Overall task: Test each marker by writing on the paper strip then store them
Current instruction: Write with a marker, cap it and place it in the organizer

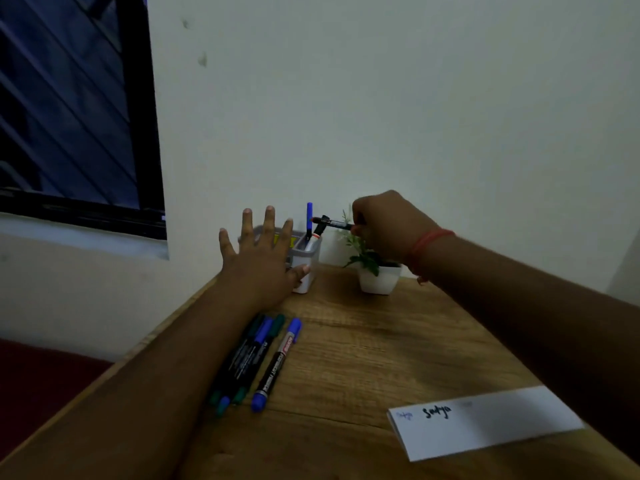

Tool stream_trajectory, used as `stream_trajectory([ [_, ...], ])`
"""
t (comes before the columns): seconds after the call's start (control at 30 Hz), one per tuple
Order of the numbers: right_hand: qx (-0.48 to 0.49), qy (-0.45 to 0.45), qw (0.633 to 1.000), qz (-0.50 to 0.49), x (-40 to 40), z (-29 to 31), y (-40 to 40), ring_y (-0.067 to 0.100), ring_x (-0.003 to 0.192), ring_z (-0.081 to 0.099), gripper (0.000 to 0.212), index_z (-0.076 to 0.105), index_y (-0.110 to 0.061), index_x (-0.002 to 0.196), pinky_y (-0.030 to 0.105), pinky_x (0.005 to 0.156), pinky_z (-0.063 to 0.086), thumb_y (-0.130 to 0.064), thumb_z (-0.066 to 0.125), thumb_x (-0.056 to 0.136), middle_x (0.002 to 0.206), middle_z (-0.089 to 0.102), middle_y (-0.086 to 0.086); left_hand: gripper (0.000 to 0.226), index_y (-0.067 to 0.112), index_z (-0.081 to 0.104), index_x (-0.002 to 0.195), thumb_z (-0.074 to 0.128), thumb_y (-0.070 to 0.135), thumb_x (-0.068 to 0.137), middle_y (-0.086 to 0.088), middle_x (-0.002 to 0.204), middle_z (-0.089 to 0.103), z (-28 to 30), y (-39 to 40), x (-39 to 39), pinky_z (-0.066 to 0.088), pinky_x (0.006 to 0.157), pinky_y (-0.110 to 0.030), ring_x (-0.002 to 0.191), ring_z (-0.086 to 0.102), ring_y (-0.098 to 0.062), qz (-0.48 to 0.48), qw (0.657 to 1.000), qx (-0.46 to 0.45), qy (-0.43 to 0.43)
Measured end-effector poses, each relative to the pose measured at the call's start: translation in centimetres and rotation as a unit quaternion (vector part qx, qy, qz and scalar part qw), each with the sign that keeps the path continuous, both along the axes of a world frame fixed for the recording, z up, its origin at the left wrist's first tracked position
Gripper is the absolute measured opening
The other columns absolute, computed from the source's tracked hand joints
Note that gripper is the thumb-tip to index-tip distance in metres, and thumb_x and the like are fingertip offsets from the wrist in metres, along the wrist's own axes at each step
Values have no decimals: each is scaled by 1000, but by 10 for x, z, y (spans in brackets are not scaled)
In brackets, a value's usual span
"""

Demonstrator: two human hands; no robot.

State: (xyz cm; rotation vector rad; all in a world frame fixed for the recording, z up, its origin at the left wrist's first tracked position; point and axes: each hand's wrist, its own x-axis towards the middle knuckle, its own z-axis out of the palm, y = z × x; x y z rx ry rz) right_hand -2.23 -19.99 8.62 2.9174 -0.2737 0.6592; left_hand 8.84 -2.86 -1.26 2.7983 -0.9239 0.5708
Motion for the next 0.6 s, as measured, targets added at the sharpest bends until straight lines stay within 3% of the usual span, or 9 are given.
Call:
stream_trajectory([
  [0.2,-61,54,997,-15,36,14,12,30,92,66,18,69,-6,106,35,78,55,-18,61,96,104,66,16,86,30,-20,150,19,75,87,-4,157,-32,-4,2,7,-8,110,-68,141,-32,-35,3,1000,-10,4],
  [0.37,-84,84,993,-17,63,17,12,30,95,66,22,70,-5,106,39,84,58,1,55,90,107,67,16,85,30,-19,150,19,74,88,-5,157,-31,-1,0,5,-8,110,-68,141,-31,-35,-2,1000,-13,4],
  [0.6,-93,97,991,-7,98,19,16,24,83,54,20,70,-2,106,33,83,52,0,59,89,104,67,13,85,31,-20,150,20,74,88,-4,156,-33,-2,-3,6,-7,109,-70,140,-33,-35,1,1000,-5,6],
])
